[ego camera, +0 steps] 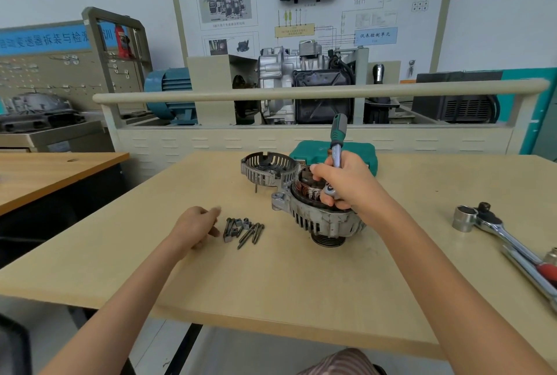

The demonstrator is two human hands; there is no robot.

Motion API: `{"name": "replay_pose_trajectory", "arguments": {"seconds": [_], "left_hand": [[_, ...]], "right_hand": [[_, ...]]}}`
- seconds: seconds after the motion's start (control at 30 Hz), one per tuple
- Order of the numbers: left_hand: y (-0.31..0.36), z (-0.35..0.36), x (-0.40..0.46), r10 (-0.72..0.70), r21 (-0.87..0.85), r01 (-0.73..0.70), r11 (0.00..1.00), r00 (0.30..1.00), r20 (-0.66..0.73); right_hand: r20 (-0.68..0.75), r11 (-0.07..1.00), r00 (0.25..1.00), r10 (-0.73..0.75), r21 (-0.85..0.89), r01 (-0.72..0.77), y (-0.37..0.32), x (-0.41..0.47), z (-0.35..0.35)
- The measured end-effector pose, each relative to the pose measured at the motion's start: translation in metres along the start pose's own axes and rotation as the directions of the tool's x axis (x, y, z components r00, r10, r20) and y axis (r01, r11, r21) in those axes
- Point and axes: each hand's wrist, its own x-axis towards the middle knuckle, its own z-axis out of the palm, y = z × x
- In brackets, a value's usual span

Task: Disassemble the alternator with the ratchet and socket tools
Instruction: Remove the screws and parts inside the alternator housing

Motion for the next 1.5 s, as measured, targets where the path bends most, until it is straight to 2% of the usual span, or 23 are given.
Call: {"name": "replay_pose_trajectory", "arguments": {"seconds": [0.13,0.27,0.43,0.63,0.73,0.83,0.9,0.93,1.0,1.07,1.13,1.17,1.23,1.33,1.37,1.43,1.5], "left_hand": [[0.006,0.005,0.012,0.064,0.193,-0.054,0.980,0.997,-0.047],[0.011,0.013,0.017,0.196,0.422,-0.150,0.894,0.978,-0.068],[0.018,0.022,0.015,0.214,0.639,-0.109,0.762,0.973,-0.088],[0.018,0.025,0.020,0.236,0.578,-0.160,0.800,0.970,-0.059],[0.015,0.026,0.021,0.274,0.558,-0.187,0.809,0.959,-0.075],[0.011,0.024,0.020,0.299,0.564,-0.198,0.801,0.950,-0.090],[0.017,0.021,0.012,0.381,0.586,-0.227,0.778,0.912,-0.153],[0.024,0.020,0.004,0.466,0.568,-0.297,0.767,0.867,-0.176],[0.048,0.023,-0.020,0.654,0.428,-0.550,0.717,0.743,-0.142],[0.074,0.030,-0.055,0.769,0.221,-0.748,0.625,0.640,-0.009],[0.096,0.037,-0.088,0.806,0.027,-0.817,0.576,0.573,0.148],[0.105,0.042,-0.101,0.807,-0.016,-0.825,0.566,0.549,0.218],[0.121,0.054,-0.119,0.789,-0.010,-0.833,0.553,0.520,0.327],[0.138,0.071,-0.131,0.751,-0.050,-0.798,0.601,0.542,0.377],[0.142,0.074,-0.132,0.746,-0.039,-0.794,0.607,0.552,0.373],[0.146,0.078,-0.133,0.736,-0.012,-0.791,0.612,0.563,0.376],[0.150,0.079,-0.135,0.734,-0.042,-0.786,0.616,0.554,0.392]], "right_hand": [[0.005,1.000,1.000,0.005,-0.004,-0.005,-0.001,-0.001,-0.001],[0.005,1.000,1.000,0.001,-0.018,-0.001,-0.001,-0.001,-0.001],[-0.002,1.000,1.000,0.002,-0.011,-0.002,-0.002,-0.002,-0.002],[-0.011,1.000,1.000,0.008,-0.013,-0.008,-0.004,-0.004,-0.002],[-0.015,0.994,0.999,0.043,0.098,-0.041,-0.004,-0.006,-0.002],[-0.027,0.951,0.994,0.110,0.292,-0.098,-0.006,-0.009,-0.006],[-0.015,0.876,0.988,0.155,0.463,-0.130,-0.008,-0.009,-0.013],[-0.004,0.823,0.985,0.171,0.551,-0.141,-0.009,-0.009,-0.017],[0.025,0.685,0.976,0.217,0.709,-0.170,-0.013,-0.008,-0.030],[0.102,0.472,0.962,0.255,0.854,-0.216,-0.016,-0.007,-0.042],[0.200,0.218,0.954,0.222,0.944,-0.249,-0.019,-0.008,-0.051],[0.228,0.123,0.955,0.192,0.959,-0.254,-0.019,-0.008,-0.053],[0.253,0.047,0.954,0.162,0.964,-0.263,-0.019,-0.010,-0.053],[0.249,0.064,0.956,0.156,0.963,-0.262,-0.018,-0.015,-0.045],[0.240,0.105,0.956,0.169,0.960,-0.260,-0.018,-0.016,-0.044],[0.207,0.332,0.954,0.218,0.903,-0.272,-0.015,-0.018,-0.045],[0.205,0.623,0.947,0.249,0.715,-0.319,-0.011,-0.020,-0.048]]}}
